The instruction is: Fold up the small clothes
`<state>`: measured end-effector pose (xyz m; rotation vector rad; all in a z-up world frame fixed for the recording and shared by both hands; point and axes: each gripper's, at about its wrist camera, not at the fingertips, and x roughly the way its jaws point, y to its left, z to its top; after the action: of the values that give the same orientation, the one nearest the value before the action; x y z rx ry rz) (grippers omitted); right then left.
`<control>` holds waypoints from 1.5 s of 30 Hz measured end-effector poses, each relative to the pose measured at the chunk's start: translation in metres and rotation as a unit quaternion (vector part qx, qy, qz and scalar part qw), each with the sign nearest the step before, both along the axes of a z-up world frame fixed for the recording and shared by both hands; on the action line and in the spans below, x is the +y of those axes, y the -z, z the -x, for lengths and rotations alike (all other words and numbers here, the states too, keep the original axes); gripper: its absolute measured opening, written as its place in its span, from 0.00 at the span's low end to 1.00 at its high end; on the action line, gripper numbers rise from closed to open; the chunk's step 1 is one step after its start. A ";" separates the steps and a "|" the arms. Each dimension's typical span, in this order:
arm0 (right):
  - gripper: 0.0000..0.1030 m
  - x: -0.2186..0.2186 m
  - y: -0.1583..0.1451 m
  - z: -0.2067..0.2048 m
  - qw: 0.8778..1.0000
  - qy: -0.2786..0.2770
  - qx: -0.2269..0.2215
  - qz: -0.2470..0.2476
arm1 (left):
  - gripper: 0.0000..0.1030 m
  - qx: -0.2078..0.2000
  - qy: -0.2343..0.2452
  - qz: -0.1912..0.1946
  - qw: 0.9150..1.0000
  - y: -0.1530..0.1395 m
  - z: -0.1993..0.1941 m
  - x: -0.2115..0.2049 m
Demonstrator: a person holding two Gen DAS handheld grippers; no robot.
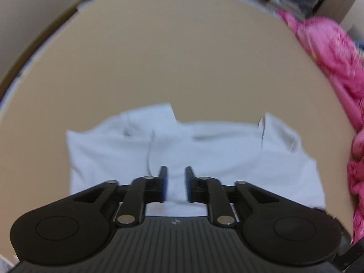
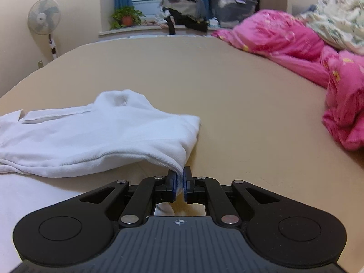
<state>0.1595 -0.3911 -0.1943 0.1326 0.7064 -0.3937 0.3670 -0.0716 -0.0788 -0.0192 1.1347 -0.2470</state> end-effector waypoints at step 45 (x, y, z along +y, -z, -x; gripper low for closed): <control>0.61 0.003 -0.054 0.011 0.999 0.045 -0.024 0.002 | 0.80 -0.088 -0.068 -0.125 0.986 0.041 0.028 0.042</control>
<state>0.1482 -0.3881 -0.1406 0.1704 0.6532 -0.4755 0.3389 -0.0301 -0.1198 0.1440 0.9773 0.0164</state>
